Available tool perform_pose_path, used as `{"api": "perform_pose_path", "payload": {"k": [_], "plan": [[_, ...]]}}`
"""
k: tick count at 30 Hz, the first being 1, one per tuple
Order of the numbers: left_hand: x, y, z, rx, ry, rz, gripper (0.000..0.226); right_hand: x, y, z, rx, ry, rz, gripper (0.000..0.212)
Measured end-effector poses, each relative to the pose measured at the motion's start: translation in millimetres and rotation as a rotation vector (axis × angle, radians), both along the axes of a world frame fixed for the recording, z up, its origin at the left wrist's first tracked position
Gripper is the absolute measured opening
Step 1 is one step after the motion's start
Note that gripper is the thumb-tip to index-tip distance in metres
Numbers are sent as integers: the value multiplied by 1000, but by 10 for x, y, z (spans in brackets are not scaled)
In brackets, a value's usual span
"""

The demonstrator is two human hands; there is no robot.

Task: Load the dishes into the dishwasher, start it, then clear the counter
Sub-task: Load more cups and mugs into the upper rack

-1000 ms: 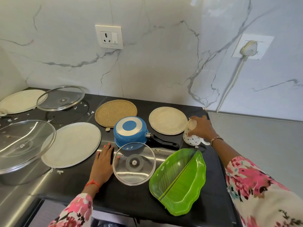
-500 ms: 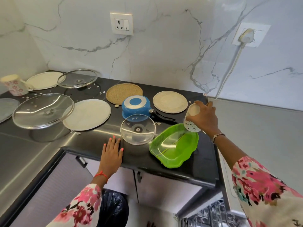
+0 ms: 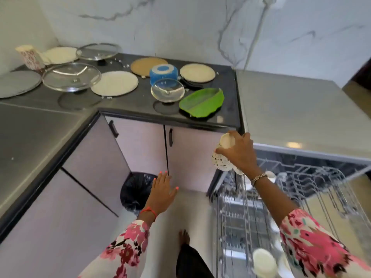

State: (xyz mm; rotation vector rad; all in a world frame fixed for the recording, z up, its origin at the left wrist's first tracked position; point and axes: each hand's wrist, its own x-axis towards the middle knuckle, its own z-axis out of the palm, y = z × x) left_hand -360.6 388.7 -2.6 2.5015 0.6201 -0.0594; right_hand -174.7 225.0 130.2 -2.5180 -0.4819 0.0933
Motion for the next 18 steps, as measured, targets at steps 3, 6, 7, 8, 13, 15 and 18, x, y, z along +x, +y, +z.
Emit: {"api": "perform_pose_path", "payload": {"k": [3, 6, 7, 8, 13, 15, 18], "plan": [[-408, -458, -87, -38, 18, -43, 97, -547, -444, -237, -69, 93, 1, 75], [-725, -857, -209, -98, 36, -75, 84, -943, -875, -490, -143, 138, 6, 77], [-807, -987, -264, -108, 47, -97, 79, -1046, -1021, -570, -158, 159, 7, 78], [-873, -1125, -308, -114, 62, -126, 73, -1134, -1176, -635, -161, 181, 0, 79], [-930, -1772, -421, -135, 103, -237, 55, -1389, -1917, -856, -153, 252, -48, 79], [-852, -2048, -439, -162, 106, -251, 65, -1404, -2217, -926, -162, 266, -57, 78], [-663, -2513, -413, -170, 84, -211, 56, -1311, -2677, -1003, -185, 274, -30, 83]]}}
